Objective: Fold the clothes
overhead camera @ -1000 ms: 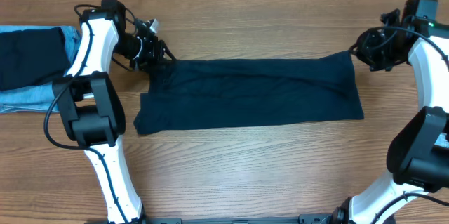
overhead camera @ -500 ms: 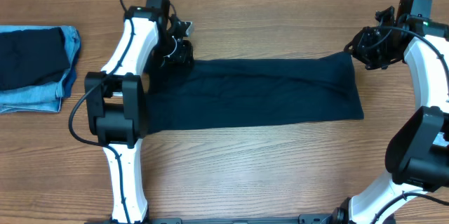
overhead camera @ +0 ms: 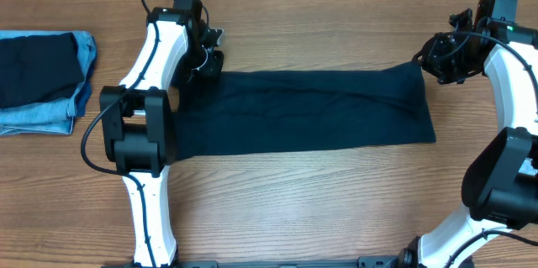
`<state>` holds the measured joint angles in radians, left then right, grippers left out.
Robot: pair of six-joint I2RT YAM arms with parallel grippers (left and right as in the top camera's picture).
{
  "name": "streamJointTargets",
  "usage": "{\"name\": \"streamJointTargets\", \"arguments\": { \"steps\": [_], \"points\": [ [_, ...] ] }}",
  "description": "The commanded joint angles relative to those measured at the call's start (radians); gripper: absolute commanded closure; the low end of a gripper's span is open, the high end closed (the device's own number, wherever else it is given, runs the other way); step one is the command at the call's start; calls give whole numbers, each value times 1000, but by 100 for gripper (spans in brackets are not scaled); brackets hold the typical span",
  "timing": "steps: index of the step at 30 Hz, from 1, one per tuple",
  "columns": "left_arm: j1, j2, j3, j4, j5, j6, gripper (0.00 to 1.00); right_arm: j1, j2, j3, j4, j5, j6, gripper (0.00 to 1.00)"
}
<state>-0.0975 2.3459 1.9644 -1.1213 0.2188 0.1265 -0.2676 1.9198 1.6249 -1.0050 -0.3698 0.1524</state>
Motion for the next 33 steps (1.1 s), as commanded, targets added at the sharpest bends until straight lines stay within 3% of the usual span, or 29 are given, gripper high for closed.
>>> {"name": "streamJointTargets", "arguments": {
  "steps": [1,6,9,11,14,17,33],
  "points": [
    [3,8,22,-13,115,86,51,-1,-10,13,0,-5,-4,66],
    [3,8,22,-5,123,100,36,-1,-10,13,0,-5,-4,65],
    [3,8,22,-9,123,134,35,-1,-10,13,1,-5,-4,65],
    [3,8,22,-15,123,144,44,-1,-10,12,1,-5,-4,65],
    [3,8,22,-34,123,144,75,-1,-10,12,1,-5,-4,65],
    [3,8,22,-59,131,144,94,-1,-10,13,1,-5,-4,65],
    [-6,8,88,-391,145,147,96,-1,-10,13,0,-5,-4,65]
  ]
}}
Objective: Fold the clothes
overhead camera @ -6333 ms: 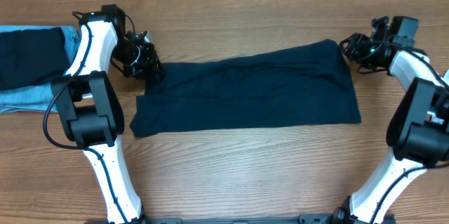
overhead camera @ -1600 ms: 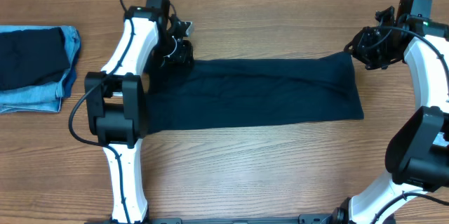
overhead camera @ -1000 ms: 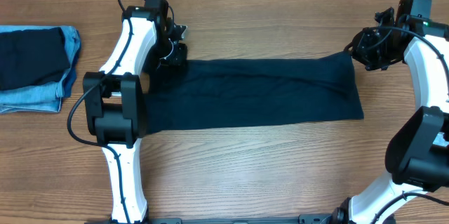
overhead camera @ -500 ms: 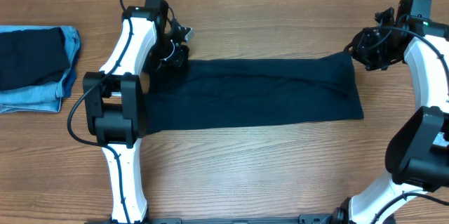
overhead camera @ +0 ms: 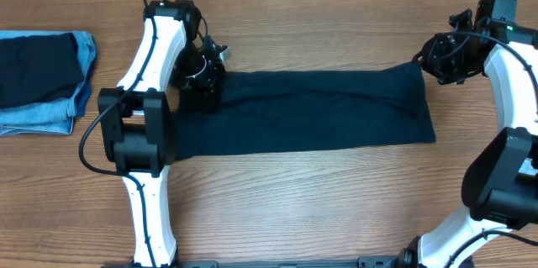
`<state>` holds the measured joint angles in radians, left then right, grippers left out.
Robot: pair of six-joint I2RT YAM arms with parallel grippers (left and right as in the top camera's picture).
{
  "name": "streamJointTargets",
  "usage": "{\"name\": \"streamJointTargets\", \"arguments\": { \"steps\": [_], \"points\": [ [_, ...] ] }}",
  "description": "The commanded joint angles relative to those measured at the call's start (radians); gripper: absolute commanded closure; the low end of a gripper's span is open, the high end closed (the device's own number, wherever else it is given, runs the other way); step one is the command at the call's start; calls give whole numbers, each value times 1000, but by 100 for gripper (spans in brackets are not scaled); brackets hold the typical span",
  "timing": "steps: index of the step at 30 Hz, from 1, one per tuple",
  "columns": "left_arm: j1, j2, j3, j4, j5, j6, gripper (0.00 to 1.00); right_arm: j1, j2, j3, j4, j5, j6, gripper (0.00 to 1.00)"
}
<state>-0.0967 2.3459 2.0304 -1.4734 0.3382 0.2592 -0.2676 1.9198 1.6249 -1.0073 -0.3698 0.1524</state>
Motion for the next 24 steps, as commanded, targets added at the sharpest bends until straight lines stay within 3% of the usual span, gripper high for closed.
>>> {"name": "streamJointTargets", "arguments": {
  "steps": [1,11,15,24],
  "points": [
    [-9,8,22,-56,28,14,96,-1,-10,13,3,-5,-4,65],
    [-9,8,22,-217,47,6,95,-1,-10,12,3,14,-3,65],
    [-3,8,22,-198,44,-23,78,-1,-10,12,3,14,-3,65],
    [31,8,22,-146,91,-50,72,-1,-10,13,4,13,-3,65]
  ]
}}
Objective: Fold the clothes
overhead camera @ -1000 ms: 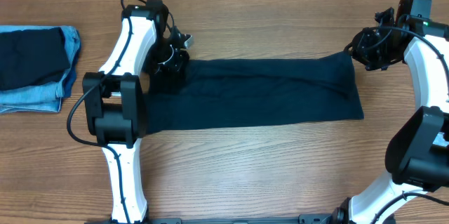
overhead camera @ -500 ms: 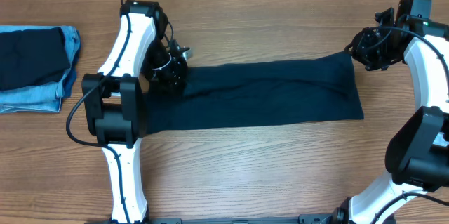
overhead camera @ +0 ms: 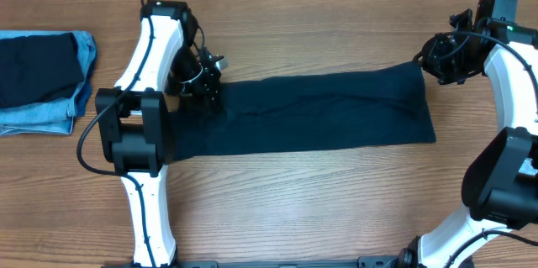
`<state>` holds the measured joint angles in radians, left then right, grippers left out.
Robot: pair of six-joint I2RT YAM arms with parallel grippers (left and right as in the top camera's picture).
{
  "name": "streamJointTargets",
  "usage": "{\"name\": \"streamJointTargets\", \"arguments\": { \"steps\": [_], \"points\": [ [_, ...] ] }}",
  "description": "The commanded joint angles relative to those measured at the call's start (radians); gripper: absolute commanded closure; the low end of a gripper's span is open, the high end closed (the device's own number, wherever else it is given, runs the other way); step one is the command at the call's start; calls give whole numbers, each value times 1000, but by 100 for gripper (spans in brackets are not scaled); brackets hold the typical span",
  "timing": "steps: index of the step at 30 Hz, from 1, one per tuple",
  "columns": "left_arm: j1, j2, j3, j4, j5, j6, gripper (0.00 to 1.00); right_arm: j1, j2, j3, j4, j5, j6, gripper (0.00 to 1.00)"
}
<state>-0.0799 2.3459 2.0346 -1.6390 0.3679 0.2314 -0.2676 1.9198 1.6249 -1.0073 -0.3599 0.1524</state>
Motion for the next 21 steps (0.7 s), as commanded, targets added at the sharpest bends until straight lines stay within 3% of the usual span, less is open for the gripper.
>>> {"name": "streamJointTargets", "arguments": {
  "steps": [1,8,21],
  "points": [
    [11,8,18,29,82,-21,71,-1,-10,13,4,3,-3,65],
    [-47,8,3,214,23,-76,74,-1,-10,13,2,3,-3,65],
    [-154,9,-5,285,-362,-115,76,-1,-10,13,-5,3,-3,65]
  ]
}}
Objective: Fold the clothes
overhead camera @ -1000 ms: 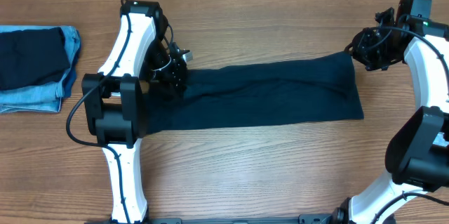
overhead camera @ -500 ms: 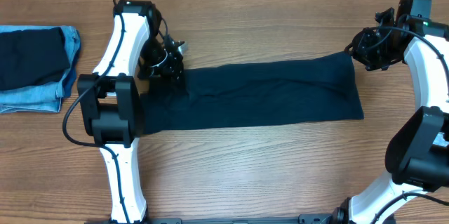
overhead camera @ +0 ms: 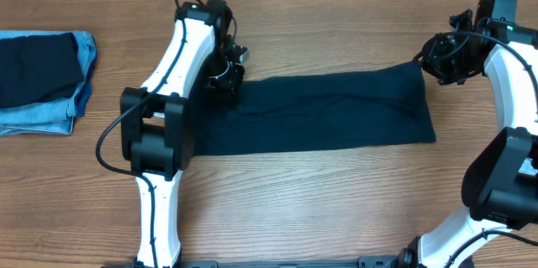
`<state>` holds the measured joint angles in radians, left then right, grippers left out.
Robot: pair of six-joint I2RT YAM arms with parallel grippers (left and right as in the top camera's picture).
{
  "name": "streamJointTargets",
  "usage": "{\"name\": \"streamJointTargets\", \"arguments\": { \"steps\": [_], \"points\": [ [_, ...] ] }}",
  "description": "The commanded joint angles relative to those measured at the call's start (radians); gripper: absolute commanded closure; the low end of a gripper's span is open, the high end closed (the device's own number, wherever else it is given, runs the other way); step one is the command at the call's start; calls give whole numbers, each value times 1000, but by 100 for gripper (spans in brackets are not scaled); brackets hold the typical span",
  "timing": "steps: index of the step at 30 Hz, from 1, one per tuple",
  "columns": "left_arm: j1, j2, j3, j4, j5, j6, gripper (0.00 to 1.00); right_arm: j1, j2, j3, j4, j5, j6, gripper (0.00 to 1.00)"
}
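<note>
A dark navy garment (overhead camera: 328,112) lies as a long folded strip across the middle of the table. My left gripper (overhead camera: 230,75) is down on its far left corner and looks shut on the fabric there. The left arm hides the cloth's left end. My right gripper (overhead camera: 426,63) sits at the far right corner, where the cloth rises to a point between the fingers, so it appears shut on that corner.
A stack of folded clothes (overhead camera: 42,83), dark cloth on top of blue denim, rests at the table's left edge. Bare wood table (overhead camera: 319,209) runs in front of the garment. Both arm bases stand at the near edge.
My left gripper has moved to the right and slightly away, taking the far left corner with it. The cloth's left end now lies further right. The right arm has not moved.
My left gripper first sat at the far left corner of the flat strip. It then lowered onto that corner and drew it a little toward me, slanting the top edge. Now that corner sits further right. My right gripper stayed at the far right corner throughout.
</note>
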<state>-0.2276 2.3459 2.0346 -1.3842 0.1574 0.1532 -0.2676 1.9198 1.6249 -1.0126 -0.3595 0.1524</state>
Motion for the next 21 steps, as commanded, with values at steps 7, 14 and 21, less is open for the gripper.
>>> {"name": "streamJointTargets", "arguments": {
  "steps": [7,14,21],
  "points": [
    [-8,9,-19,49,-178,-75,87,-1,-10,13,-6,3,-3,65],
    [-31,9,-19,-119,-130,-72,92,-1,-10,13,-6,3,-3,66],
    [-37,-3,-19,-262,-130,-90,96,-1,-10,13,-11,3,-3,65]
  ]
}}
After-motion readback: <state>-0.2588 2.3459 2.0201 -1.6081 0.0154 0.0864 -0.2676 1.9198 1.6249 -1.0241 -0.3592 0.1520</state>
